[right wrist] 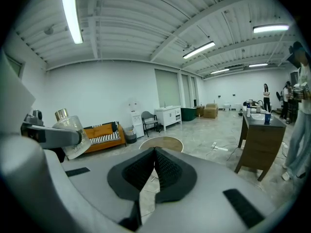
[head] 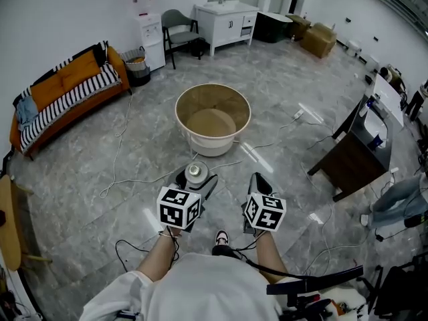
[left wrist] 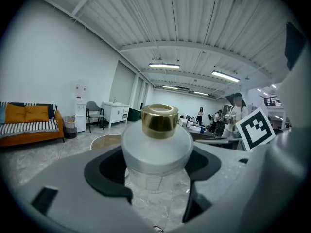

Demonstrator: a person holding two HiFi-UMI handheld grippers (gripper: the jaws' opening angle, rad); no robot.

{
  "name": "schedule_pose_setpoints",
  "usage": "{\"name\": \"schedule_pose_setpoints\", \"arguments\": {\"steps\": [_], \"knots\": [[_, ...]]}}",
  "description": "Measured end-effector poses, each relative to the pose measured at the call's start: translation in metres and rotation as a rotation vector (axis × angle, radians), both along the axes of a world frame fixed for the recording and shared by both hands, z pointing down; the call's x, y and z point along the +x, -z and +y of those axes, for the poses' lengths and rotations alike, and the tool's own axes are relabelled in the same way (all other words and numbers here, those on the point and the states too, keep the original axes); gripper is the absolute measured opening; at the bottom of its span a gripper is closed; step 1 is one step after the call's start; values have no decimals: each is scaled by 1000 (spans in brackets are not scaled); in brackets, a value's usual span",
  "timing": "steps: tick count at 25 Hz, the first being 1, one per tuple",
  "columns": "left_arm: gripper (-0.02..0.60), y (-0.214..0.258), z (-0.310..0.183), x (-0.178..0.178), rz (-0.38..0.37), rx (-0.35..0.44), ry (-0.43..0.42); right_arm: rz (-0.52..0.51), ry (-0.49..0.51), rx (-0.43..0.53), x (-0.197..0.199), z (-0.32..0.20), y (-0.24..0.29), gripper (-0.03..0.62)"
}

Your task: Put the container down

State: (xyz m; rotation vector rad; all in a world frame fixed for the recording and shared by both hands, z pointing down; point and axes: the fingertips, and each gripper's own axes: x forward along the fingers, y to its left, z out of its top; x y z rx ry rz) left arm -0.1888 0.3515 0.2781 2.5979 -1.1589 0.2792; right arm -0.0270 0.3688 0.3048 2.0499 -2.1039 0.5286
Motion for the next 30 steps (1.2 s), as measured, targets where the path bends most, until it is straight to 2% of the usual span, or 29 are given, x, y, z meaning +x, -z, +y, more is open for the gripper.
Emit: {"name": "schedule_pose_setpoints", "arguments": {"steps": [9, 30], "knots": [[339, 6, -72, 29, -2, -14, 49, -2, 45, -7, 31, -78, 10, 23], [339, 4, -193, 104, -20, -15, 113, -27, 116, -27, 114, -210, 1, 23]]}}
